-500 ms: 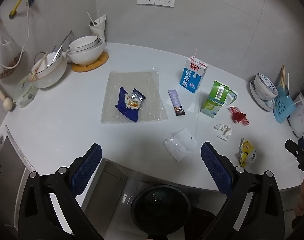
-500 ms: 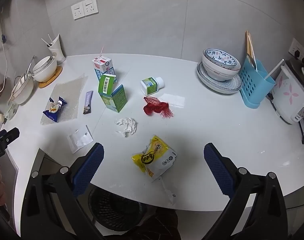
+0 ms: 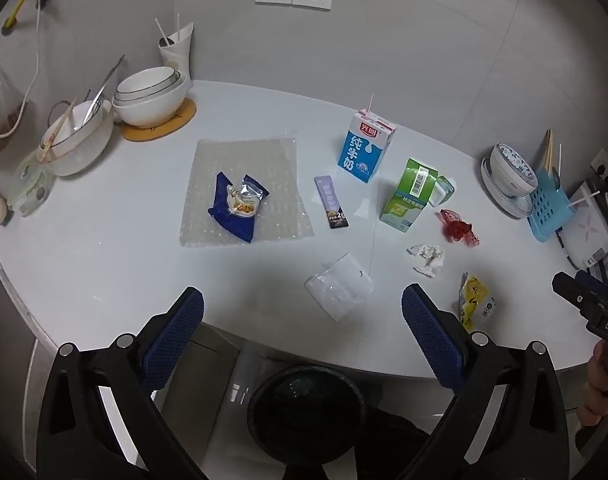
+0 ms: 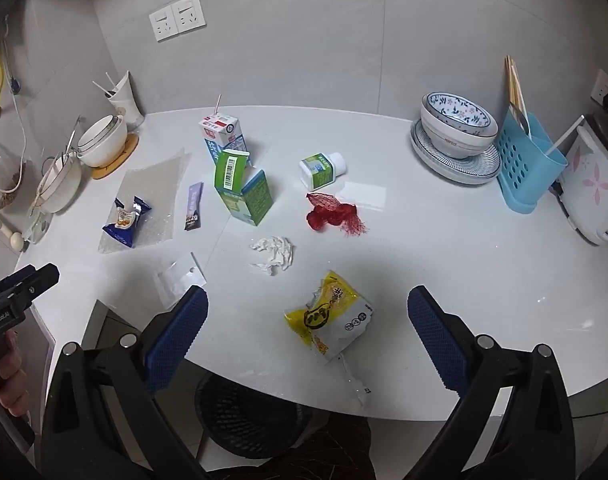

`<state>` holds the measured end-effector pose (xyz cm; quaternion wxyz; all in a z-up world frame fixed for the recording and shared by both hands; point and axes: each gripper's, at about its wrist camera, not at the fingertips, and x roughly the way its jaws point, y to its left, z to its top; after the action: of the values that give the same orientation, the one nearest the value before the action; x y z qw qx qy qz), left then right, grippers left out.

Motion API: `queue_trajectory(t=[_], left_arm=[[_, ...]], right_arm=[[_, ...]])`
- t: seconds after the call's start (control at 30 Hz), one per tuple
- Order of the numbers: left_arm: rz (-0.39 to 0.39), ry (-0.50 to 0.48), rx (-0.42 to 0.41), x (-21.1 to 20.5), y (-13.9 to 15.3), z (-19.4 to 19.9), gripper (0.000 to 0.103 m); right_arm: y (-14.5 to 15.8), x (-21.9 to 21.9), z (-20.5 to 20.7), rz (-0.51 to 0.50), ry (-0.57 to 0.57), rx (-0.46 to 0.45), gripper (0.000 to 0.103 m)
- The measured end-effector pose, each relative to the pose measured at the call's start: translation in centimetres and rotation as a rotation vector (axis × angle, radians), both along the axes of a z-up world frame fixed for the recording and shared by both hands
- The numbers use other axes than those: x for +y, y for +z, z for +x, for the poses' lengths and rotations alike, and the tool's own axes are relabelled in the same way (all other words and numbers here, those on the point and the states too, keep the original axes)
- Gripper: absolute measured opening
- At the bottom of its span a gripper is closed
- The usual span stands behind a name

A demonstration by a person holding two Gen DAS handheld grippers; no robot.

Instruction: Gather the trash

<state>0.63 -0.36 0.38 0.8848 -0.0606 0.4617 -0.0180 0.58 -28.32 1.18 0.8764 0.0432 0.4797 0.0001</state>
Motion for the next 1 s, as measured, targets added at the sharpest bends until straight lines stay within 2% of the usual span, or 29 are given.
queue_trajectory(t=[0.47,0.67,1.0], left_arm=[[-0.031,-0.002,0.015,0.12,0.26,0.39,0.097],[-0.007,0.021,0.002,0.31,0.33,0.14,0.097],[0.009,0.03,0.024,0.22,-0.38,0.01,0.097]], right_arm=[[0.61,0.21,0.02,-0.016,0.002,0.001,0.096],[0.93,0.14,-0.4,-0.041,-0.014,-0.03,0.096],[0.02,-0.22,-0.11,-0.009,-0.008,-0.002,0.096]])
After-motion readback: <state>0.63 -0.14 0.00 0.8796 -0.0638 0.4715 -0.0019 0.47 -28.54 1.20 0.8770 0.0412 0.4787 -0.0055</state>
